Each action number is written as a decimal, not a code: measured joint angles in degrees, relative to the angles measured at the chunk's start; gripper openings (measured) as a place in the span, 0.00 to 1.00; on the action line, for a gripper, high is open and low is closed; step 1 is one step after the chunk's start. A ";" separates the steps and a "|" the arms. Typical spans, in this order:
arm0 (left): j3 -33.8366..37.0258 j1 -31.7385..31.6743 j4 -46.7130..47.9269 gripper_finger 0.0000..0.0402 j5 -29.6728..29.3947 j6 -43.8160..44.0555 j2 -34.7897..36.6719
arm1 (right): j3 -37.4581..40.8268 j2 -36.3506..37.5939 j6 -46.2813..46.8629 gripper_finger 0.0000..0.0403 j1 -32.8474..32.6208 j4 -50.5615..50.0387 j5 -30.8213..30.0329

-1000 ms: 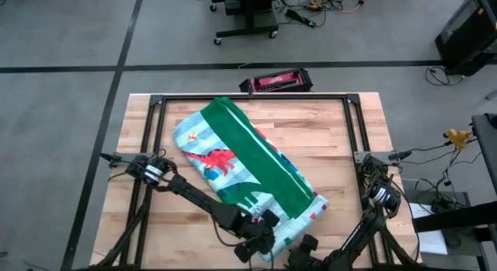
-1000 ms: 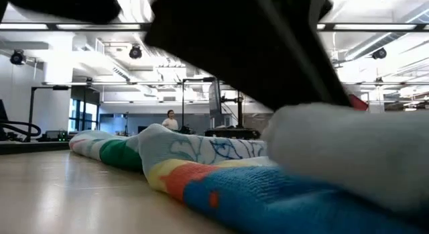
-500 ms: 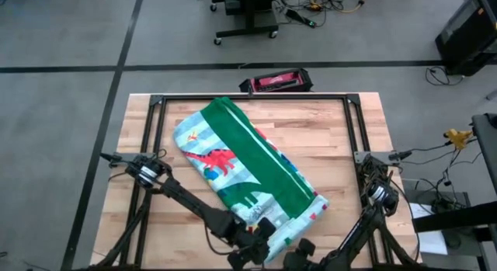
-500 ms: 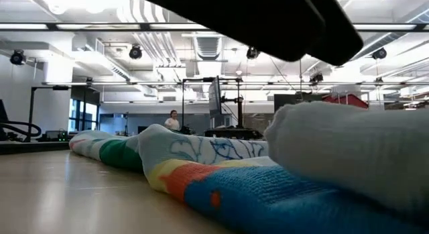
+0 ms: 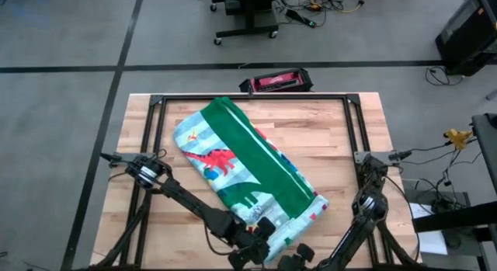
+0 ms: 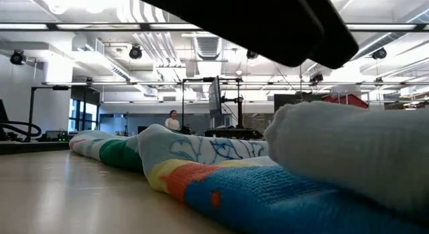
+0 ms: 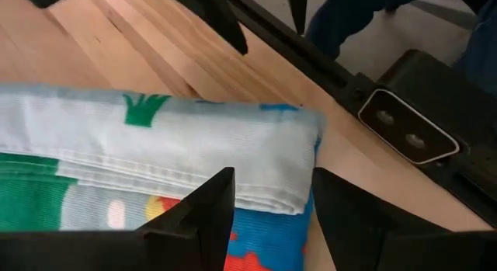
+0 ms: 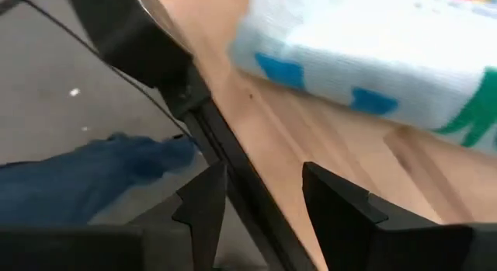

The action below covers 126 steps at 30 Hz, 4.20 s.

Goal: Roll towel
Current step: Roll the green multi-color dinosaur print towel

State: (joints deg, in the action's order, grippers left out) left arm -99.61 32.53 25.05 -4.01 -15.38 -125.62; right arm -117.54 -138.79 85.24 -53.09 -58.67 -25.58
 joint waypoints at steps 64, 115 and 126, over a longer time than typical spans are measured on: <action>18.51 -3.56 -30.42 0.39 9.69 10.92 -1.27 | -2.38 -3.73 -1.41 0.66 3.07 -1.09 -10.41; 21.51 -4.79 -36.19 0.39 9.45 10.79 0.14 | -1.29 -3.94 3.46 0.71 0.18 -4.42 -11.23; 21.35 -4.78 -36.48 0.39 9.53 11.45 -1.25 | -1.29 -3.62 -1.11 0.71 2.65 -4.29 -11.85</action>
State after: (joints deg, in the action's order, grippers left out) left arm -78.26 27.75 -11.43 5.52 -3.92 -126.87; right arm -118.83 -142.41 84.14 -50.43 -62.96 -37.43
